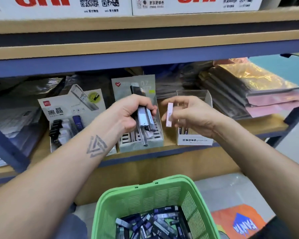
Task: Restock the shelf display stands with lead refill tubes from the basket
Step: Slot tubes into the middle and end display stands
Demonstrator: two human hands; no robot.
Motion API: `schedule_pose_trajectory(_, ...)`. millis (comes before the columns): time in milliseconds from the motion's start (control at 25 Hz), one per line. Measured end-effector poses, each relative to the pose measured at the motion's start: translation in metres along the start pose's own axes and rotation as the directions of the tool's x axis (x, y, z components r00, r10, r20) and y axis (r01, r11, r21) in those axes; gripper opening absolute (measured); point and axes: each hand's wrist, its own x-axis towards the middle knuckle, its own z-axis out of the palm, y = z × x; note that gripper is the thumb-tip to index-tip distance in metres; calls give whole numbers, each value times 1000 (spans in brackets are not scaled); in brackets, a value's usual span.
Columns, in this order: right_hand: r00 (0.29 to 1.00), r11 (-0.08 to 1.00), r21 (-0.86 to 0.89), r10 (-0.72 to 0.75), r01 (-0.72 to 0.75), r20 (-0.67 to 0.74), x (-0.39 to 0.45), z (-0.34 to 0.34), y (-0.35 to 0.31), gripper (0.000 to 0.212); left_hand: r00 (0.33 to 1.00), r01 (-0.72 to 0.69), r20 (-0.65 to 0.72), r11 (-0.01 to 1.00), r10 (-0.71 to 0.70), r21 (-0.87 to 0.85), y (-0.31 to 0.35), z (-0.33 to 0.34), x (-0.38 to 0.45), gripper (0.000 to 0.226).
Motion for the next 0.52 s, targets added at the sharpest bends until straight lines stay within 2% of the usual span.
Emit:
schedule_pose_trajectory(200, 998, 996, -79, 37, -41, -47, -6, -41, 19, 24, 997, 33, 72, 999, -33, 1, -15, 37, 13, 13)
schedule_pose_trajectory(400, 979, 986, -110, 104, -125, -177, -7, -79, 30, 27, 992, 81, 90, 996, -84, 40, -26, 56, 25, 12)
schedule_pose_trajectory(520, 972, 963, -257, 19, -81, -236, -7, -90, 32, 15, 990, 95, 102, 995, -99, 40, -31, 62, 30, 12)
